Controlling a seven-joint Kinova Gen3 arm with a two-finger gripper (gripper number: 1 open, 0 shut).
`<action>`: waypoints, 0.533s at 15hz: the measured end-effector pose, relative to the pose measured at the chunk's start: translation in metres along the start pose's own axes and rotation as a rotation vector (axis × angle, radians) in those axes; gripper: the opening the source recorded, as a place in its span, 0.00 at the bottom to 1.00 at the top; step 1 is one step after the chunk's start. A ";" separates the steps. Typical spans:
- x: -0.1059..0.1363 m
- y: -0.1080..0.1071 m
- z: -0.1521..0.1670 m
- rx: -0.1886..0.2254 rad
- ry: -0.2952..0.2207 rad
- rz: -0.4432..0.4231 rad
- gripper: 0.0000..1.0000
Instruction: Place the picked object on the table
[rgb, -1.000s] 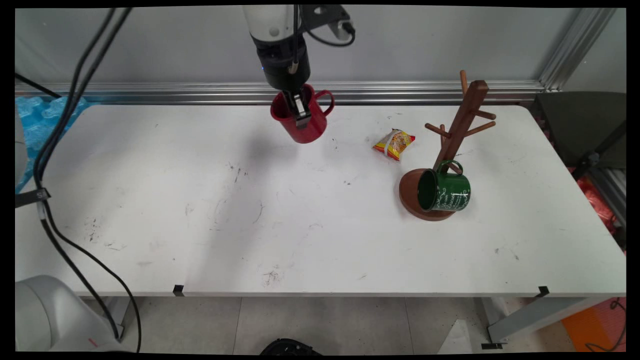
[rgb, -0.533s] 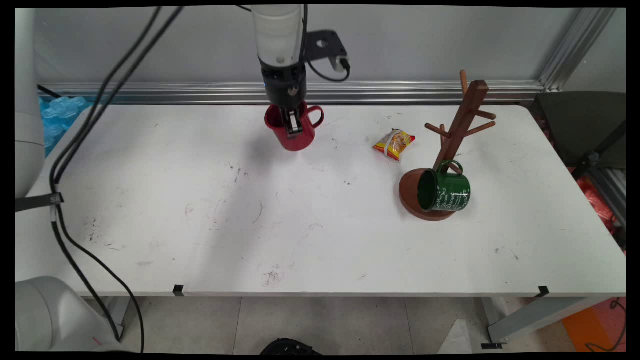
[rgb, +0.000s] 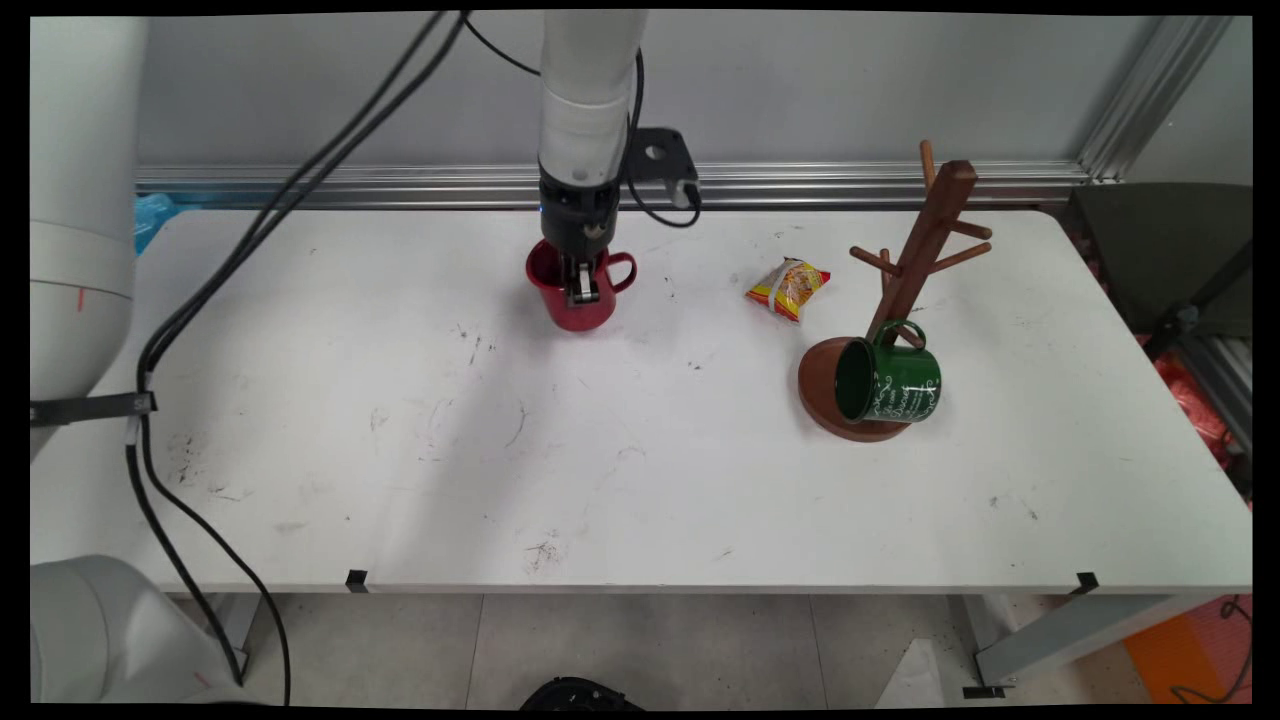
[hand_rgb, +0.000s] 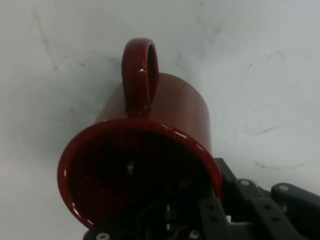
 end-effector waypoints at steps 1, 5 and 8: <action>0.002 0.000 0.004 0.001 -0.012 0.003 0.00; 0.008 0.001 0.018 0.002 -0.058 0.008 0.00; 0.012 0.004 0.025 0.001 -0.085 0.012 0.00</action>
